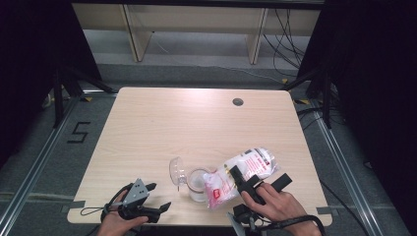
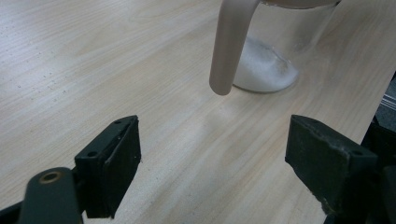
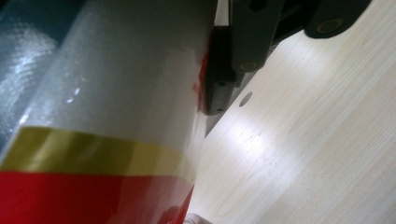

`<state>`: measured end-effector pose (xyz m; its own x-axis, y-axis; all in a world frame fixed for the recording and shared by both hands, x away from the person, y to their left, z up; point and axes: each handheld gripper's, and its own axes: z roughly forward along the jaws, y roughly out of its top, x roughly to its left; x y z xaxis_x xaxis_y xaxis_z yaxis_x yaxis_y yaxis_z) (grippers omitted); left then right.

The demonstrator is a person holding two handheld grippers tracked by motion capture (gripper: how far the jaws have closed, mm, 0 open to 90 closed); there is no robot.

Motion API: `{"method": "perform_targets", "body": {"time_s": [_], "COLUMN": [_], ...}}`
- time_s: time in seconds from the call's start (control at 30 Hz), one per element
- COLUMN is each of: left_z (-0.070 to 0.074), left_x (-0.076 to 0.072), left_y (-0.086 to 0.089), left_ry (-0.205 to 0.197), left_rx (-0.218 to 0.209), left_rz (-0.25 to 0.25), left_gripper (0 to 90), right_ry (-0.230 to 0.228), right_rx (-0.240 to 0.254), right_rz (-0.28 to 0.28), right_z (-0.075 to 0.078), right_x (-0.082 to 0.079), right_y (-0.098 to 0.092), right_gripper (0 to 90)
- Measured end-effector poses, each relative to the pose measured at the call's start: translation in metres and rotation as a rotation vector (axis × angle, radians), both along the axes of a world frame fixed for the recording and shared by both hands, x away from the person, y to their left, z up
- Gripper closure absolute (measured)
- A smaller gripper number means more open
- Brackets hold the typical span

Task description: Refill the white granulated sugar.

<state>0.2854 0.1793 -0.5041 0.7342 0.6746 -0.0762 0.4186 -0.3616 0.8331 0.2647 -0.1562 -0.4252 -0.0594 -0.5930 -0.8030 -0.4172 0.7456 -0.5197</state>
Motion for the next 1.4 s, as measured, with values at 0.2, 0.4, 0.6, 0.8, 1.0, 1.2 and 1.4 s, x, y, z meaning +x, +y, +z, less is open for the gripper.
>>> {"method": "perform_targets", "body": {"time_s": [0.2,0.4,0.6,0.8,1.0,1.2,1.4], "left_z": [-0.0005,-0.0002,-0.0002,-0.0001,0.0001,0.0004,0.0006], "left_x": [-0.0003,-0.0001,0.0001,-0.0002,-0.0004,-0.0004,-0.0003], "left_y": [-0.001,-0.0003,-0.0004,-0.0003,-0.0003,0.0,0.0001], "left_ry": [-0.003,-0.002,-0.003,-0.005,-0.007,-0.007,-0.005], "left_rx": [-0.006,-0.003,-0.003,-0.004,-0.003,-0.001,-0.001], "left_rz": [0.005,-0.002,0.001,0.001,0.003,0.002,-0.001], "left_gripper": [17.9,17.9,17.9,17.9,17.9,17.9,17.9], "right_ry": [0.018,0.016,0.004,0.013,0.014,0.018,0.025], "right_rx": [-0.008,-0.019,-0.005,-0.01,-0.005,-0.004,-0.002], "right_rz": [-0.004,-0.01,-0.007,-0.011,-0.01,-0.014,-0.01], "right_z": [-0.0021,-0.0029,-0.0014,-0.0035,-0.0024,-0.0009,-0.0002], "right_x": [0.0018,0.0016,0.0005,0.0005,0.0003,0.0004,0.0001], "right_y": [0.0017,0.0024,0.0017,0.0018,0.0022,0.0017,0.0015], "right_gripper": [62.7,63.6,64.6,65.3,65.8,66.1,66.4]}}
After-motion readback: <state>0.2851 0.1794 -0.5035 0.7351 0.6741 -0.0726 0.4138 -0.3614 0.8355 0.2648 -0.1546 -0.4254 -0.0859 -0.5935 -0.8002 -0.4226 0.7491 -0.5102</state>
